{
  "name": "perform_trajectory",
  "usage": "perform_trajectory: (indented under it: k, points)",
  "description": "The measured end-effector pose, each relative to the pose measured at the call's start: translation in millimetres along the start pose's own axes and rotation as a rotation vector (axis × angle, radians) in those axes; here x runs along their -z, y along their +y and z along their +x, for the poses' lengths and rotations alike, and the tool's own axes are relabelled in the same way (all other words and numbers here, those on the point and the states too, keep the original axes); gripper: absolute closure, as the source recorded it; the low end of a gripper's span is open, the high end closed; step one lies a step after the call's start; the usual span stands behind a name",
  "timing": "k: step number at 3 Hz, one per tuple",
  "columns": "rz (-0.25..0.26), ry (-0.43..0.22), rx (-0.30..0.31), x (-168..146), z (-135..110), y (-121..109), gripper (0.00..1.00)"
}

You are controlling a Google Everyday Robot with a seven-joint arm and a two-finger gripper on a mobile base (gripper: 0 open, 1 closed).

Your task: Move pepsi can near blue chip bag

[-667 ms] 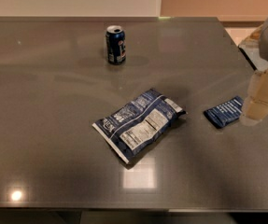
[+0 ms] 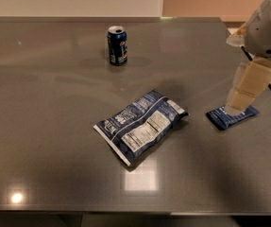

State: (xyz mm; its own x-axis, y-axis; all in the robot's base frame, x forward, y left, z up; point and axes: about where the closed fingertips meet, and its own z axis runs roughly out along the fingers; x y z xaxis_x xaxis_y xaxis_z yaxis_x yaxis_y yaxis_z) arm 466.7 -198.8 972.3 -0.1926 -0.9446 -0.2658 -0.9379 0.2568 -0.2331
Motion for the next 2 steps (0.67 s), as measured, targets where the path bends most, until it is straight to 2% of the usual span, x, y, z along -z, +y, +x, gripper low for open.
perform_trajectory:
  k: [1,2]
  points:
    - [-0.006,-0.063,-0.005,-24,-26,-32,0.00]
    - [-0.013,-0.108,-0.018,-39,-44,-54,0.00]
